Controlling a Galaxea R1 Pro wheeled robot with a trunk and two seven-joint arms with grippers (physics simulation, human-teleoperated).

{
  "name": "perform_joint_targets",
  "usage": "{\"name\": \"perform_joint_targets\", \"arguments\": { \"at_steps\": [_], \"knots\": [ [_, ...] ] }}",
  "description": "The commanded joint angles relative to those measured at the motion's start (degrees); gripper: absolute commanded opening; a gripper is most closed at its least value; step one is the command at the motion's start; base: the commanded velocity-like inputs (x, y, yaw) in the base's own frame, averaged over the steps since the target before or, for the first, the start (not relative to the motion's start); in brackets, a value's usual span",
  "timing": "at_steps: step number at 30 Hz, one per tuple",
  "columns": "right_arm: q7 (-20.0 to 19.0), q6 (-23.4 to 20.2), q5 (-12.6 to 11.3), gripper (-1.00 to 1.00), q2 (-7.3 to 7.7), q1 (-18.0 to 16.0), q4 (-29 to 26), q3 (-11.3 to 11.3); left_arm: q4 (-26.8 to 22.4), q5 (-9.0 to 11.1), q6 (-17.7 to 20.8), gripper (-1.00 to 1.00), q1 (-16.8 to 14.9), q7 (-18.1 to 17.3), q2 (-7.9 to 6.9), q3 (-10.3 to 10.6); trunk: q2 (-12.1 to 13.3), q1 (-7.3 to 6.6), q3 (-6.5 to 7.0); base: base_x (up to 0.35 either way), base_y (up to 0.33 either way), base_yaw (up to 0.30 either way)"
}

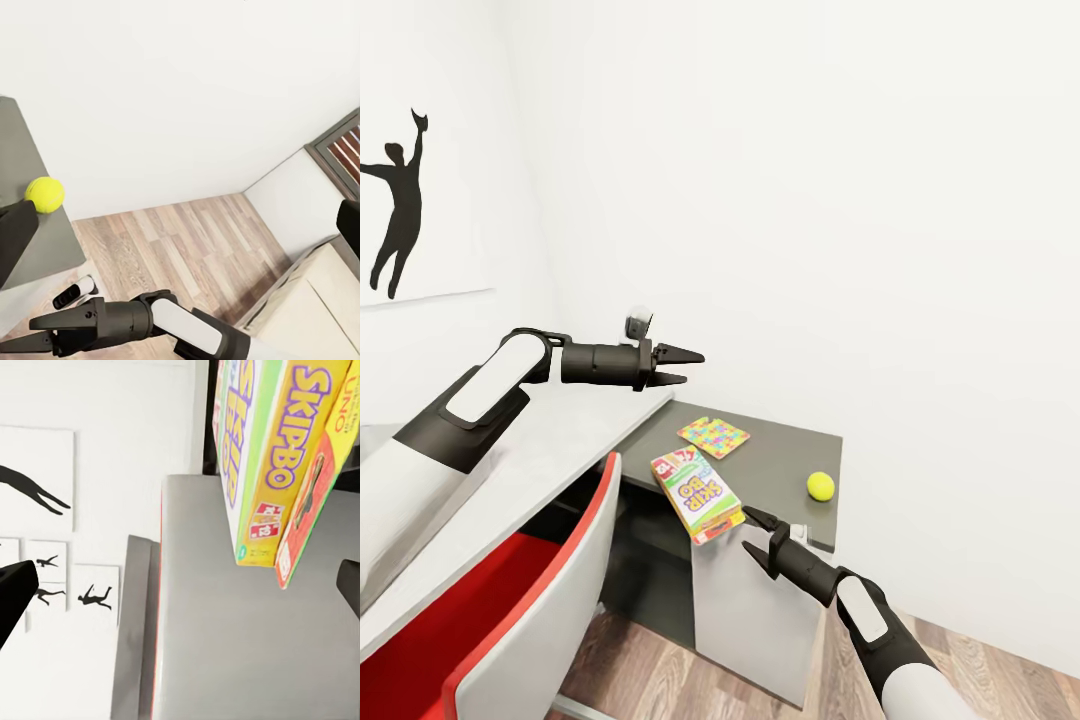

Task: Put all the toys in the child's room - the three board games (two on the bed and one on the table), the two jigsaw puzzles on the table, and the tennis ball on the table - inside the toy box on the table in the child's room.

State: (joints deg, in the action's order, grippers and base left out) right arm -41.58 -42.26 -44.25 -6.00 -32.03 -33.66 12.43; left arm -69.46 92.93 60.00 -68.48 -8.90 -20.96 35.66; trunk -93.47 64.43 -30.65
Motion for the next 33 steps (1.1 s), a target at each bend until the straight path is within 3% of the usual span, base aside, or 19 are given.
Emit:
{"name": "perform_joint_targets", "arguments": {
  "at_steps": [1,14,33],
  "knots": [
    [-0.1,-0.3,0.0,1.0,-0.07,0.0,0.0,0.3,0.0,-0.5,0.0,1.0,-0.1,-0.6,-0.05,0.1,0.0,0.01,-0.06,0.052,0.045,0.0],
    [-0.1,-0.4,0.0,1.0,0.1,0.0,0.0,0.3,-0.1,-0.5,0.0,1.0,-0.1,-0.7,0.03,0.3,0.0,0.01,-0.06,0.01,0.008,0.0],
    [-0.1,-0.5,0.0,1.0,1.23,0.0,0.0,0.3,-0.1,-0.5,0.0,1.0,-0.1,-0.6,-0.02,0.3,-6.9,3.74,-3.12,0.0,0.0,0.0]
  ]
}}
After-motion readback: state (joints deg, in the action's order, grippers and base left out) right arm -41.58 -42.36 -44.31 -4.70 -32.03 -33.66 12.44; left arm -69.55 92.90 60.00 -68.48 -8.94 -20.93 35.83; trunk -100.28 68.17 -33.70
